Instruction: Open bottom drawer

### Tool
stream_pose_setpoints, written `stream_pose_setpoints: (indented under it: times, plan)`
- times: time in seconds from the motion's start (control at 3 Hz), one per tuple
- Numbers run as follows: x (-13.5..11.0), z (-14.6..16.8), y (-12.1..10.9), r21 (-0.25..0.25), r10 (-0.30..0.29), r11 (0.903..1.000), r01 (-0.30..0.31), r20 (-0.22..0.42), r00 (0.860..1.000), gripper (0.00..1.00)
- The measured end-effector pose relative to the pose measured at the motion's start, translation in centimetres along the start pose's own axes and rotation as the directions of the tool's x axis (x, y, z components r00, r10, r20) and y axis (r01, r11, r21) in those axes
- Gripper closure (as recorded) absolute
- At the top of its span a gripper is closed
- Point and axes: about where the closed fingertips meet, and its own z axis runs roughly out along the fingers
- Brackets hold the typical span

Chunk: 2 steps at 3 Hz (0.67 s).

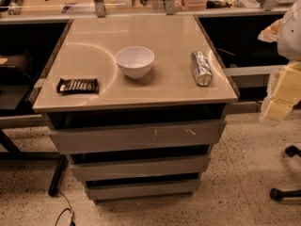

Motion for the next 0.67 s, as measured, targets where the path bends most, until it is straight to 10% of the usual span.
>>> stream_pose_setpoints:
  times: [0.67]
  plan:
    - [0.0,1.8,1.0,-0.028,0.013,0.9995,-0.012,0.007,1.0,0.0]
